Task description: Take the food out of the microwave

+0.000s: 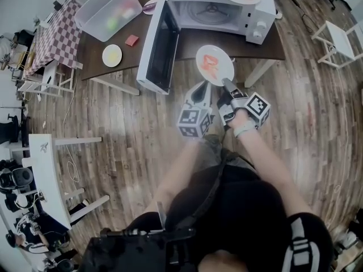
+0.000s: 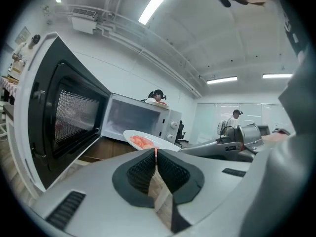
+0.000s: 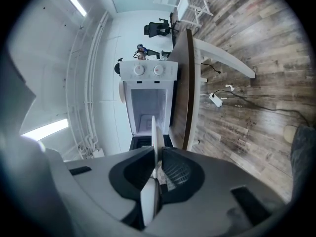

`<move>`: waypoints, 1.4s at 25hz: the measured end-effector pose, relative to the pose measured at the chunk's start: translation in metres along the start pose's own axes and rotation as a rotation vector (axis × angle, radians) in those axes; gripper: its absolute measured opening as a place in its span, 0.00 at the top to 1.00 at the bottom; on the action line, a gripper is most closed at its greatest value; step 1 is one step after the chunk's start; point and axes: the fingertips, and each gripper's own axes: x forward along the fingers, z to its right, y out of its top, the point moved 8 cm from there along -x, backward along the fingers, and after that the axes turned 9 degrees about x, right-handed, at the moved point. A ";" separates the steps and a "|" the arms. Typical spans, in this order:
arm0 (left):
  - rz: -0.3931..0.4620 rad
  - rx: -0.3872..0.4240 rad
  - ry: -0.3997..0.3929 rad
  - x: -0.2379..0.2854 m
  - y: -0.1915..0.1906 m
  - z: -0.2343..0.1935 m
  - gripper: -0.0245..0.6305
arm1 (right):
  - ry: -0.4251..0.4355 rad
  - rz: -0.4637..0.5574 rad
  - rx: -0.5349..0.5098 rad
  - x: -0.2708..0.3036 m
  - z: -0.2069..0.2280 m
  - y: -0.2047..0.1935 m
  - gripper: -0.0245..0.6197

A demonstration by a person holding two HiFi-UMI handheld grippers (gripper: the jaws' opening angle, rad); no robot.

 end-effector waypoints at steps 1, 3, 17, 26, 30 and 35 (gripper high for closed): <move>0.000 -0.001 0.001 -0.003 -0.001 0.002 0.95 | -0.003 0.001 -0.004 -0.003 0.001 -0.001 0.90; 0.002 -0.001 0.003 -0.007 -0.003 0.005 0.95 | -0.011 0.002 -0.010 -0.010 0.003 -0.002 0.90; -0.002 0.000 0.008 -0.043 -0.016 0.028 0.95 | 0.003 -0.016 -0.009 -0.049 0.016 -0.016 0.90; 0.006 0.007 0.004 -0.066 -0.018 0.047 0.95 | 0.010 -0.010 -0.011 -0.079 0.016 -0.025 0.90; 0.011 0.004 0.008 -0.075 -0.023 0.056 0.95 | 0.016 -0.013 0.000 -0.092 0.019 -0.028 0.90; 0.004 -0.001 0.017 -0.087 -0.028 0.068 0.95 | 0.005 -0.013 0.012 -0.110 0.023 -0.031 0.90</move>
